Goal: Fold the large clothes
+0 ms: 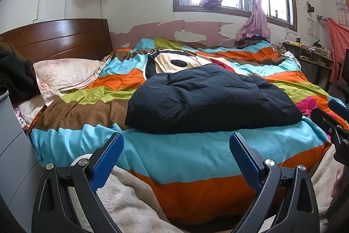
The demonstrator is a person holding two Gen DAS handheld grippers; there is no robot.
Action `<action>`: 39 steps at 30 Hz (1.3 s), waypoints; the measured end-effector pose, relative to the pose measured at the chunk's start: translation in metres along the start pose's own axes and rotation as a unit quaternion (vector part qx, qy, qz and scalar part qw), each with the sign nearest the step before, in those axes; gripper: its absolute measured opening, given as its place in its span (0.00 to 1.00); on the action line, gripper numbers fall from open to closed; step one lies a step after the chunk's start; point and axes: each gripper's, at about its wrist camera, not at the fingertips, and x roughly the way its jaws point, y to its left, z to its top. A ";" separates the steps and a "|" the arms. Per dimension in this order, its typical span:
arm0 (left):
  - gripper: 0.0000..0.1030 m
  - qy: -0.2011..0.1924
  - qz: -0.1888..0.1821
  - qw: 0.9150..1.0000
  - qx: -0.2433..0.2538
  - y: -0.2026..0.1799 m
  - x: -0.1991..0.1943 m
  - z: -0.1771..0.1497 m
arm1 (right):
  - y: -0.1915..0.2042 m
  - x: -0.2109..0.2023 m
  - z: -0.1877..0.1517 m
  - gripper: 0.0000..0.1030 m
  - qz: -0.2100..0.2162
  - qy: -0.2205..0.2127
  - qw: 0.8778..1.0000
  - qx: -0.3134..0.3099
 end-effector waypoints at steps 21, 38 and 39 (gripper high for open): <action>0.92 0.004 -0.002 1.000 0.001 0.001 0.001 -0.001 | 0.000 0.000 0.000 1.00 0.000 0.000 1.000 0.001; 0.92 0.002 -0.004 1.000 0.001 0.001 0.001 0.000 | 0.000 0.000 0.000 1.00 0.000 0.000 1.000 0.001; 0.92 0.002 -0.005 1.000 0.001 0.001 0.001 0.000 | 0.000 0.000 0.000 1.00 0.000 0.000 1.000 0.001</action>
